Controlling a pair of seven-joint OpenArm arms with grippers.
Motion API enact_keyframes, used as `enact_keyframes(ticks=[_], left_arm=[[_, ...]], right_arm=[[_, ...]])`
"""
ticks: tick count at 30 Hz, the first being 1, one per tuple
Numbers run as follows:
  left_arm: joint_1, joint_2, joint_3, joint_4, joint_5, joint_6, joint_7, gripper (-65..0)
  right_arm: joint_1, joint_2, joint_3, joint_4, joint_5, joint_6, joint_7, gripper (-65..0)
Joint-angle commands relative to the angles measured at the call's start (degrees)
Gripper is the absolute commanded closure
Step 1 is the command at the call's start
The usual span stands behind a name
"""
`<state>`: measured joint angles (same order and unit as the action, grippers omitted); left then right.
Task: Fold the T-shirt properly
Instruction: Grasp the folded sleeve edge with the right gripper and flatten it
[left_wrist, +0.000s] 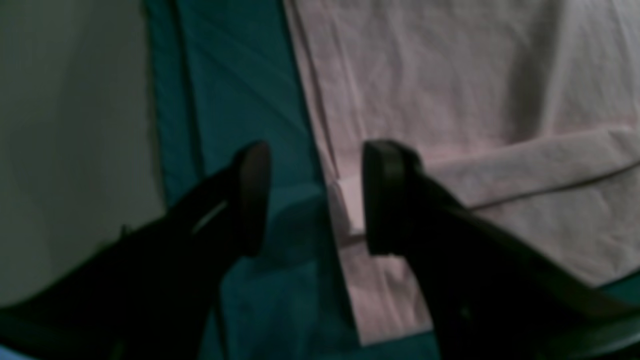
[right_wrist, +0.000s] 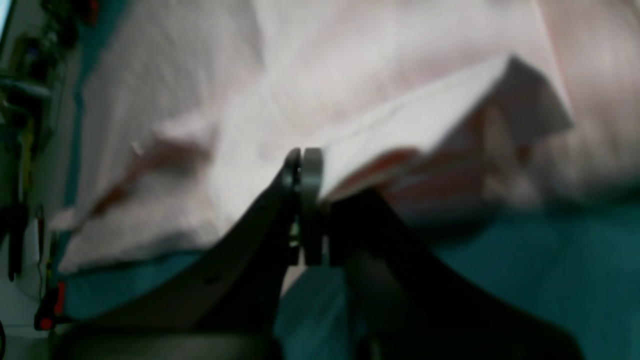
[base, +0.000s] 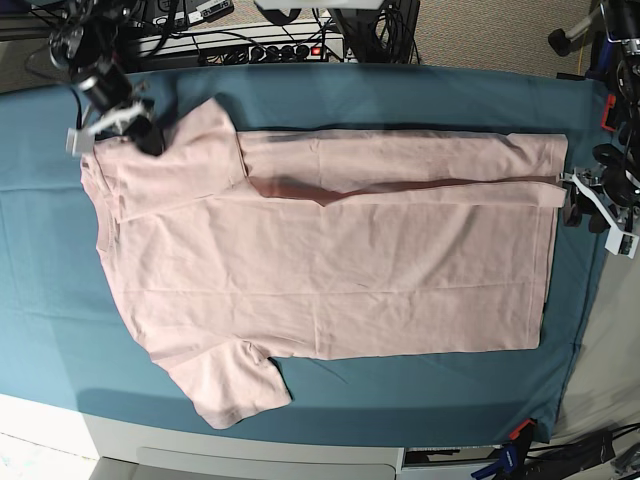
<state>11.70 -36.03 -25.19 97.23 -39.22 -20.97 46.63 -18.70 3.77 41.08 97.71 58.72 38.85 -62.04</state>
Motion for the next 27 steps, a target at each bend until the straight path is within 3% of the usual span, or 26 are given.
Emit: enact_keyframes(ticks=[1,9,22,23,26,27], left_arm=[[-0.59,-1.27,-0.48,0.94,-0.35,0.0,-1.03,-30.7],[-0.57,-1.27,-0.48,0.94,0.72,0.0,-1.07,-30.7],[-0.24,-1.27,-0.48,0.94,1.77,0.0,-1.05,-30.7],[-0.22,-1.25,-0.48,0.94,1.77,0.0,-1.01,-30.7],[-0.13,-1.25,-0.48,0.94,1.75,-0.02,-1.01,-30.7],[-0.11,-1.25,-0.48,0.94,1.75,-0.02,-1.01,-30.7]], right_arm=[[1.6,0.66,0.22,0.92,0.81,0.44,1.44,0.0],[10.6,0.66,-0.28,0.79,-7.02,0.31,6.82,0.0],[21.16,0.52,-9.75,0.79,-23.8,-1.38,13.29,0.0],[21.64,0.52,-10.03,0.79,-24.76,-1.36,13.33,-2.1],[22.38,0.55,-10.01,0.79,-25.97,-1.4,15.45,-34.5],[22.38,0.55,-10.01,0.79,-26.25,-1.49,16.81,-38.6]])
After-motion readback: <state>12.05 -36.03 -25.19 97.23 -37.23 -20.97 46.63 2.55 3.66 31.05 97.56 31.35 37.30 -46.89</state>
